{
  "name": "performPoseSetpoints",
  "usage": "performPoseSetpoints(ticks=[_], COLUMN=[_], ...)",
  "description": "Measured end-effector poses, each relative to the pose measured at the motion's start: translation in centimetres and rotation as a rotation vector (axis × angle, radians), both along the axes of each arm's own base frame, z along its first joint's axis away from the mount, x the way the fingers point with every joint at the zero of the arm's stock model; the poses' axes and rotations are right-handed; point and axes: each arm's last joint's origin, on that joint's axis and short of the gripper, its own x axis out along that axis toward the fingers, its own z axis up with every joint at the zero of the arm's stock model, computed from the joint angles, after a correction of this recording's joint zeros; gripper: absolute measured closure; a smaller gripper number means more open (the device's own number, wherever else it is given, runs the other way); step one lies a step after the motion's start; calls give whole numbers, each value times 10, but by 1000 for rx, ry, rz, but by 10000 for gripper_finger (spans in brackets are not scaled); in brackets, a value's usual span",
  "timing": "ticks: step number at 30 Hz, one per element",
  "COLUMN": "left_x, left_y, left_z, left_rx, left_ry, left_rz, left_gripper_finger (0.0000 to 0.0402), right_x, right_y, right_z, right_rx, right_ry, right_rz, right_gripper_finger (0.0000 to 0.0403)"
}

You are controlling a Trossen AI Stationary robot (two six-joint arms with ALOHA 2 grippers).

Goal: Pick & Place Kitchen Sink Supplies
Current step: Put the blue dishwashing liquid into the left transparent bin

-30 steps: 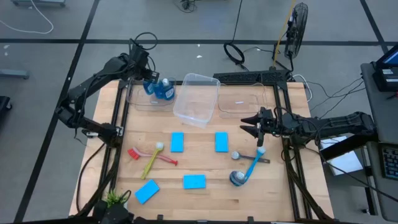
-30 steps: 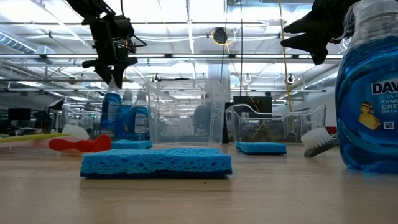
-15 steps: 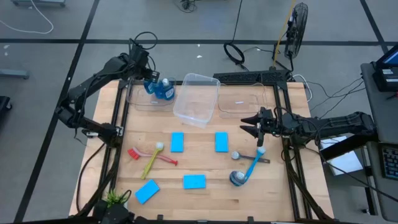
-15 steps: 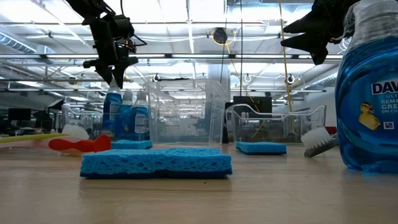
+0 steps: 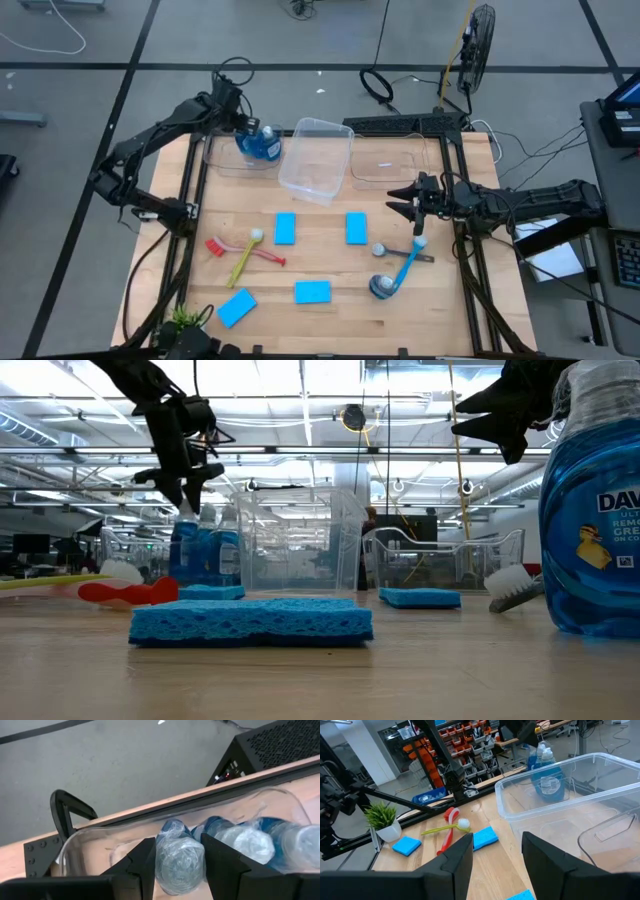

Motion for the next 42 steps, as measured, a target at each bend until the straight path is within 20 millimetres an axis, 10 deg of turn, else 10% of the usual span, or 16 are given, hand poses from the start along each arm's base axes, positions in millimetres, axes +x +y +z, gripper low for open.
performPoseSetpoints(ticks=[15,26,42], left_x=[-1,-1,-35], left_y=[-1,-2,-62], left_z=[-16,-13,70], left_rx=[-5,3,289], left_ry=[-9,-17,-229], left_rz=[-15,-15,-76], left_gripper_finger=[263,141,138], right_x=[0,0,0], right_y=[0,0,0], right_z=[0,0,0], right_rx=[0,0,0], right_ry=[0,0,-1], right_rz=[0,0,0], right_gripper_finger=[248,248,248])
